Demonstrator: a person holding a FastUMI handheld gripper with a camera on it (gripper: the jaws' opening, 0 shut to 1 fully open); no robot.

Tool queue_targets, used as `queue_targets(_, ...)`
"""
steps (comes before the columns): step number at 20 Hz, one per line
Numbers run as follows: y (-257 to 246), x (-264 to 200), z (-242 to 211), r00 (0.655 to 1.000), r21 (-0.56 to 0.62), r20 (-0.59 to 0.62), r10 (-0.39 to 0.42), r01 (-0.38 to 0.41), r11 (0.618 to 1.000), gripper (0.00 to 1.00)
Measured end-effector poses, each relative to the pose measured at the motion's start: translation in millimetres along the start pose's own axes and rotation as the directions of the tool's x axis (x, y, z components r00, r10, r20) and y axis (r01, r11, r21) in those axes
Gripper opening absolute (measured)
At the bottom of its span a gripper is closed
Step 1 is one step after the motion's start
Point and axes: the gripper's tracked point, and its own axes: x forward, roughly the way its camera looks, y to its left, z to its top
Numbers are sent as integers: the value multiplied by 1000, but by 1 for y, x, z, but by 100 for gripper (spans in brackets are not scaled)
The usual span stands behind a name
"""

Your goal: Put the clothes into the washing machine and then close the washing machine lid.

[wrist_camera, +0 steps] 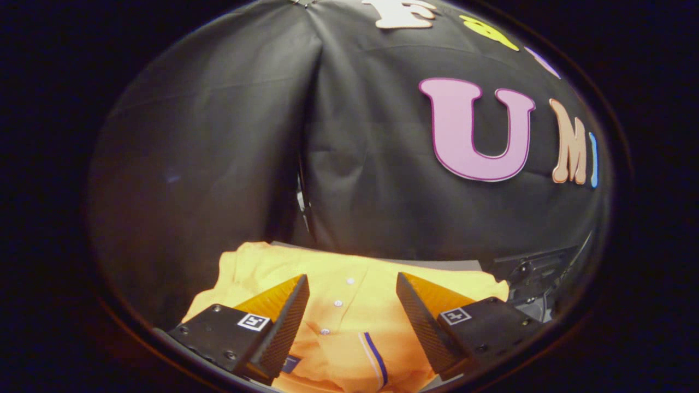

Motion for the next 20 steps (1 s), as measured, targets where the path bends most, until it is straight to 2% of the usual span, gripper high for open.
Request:
queue_targets(8, 6, 24, -40, 989, -59, -150, -19, 10, 998, 98)
queue_targets(11, 15, 27, -47, 982, -39, -185, 24, -32, 999, 97)
queue_targets(12, 16, 25, -47, 981, -32, -189, 31, -37, 999, 85)
queue_targets(14, 18, 28, -45, 980, -39, -189, 55, -64, 997, 73)
queue_targets(18, 23, 21, -45, 982, -61, -180, 62, -74, 995, 14)
queue_targets(20, 21, 18, -46, 982, -82, -177, 58, -74, 994, 4)
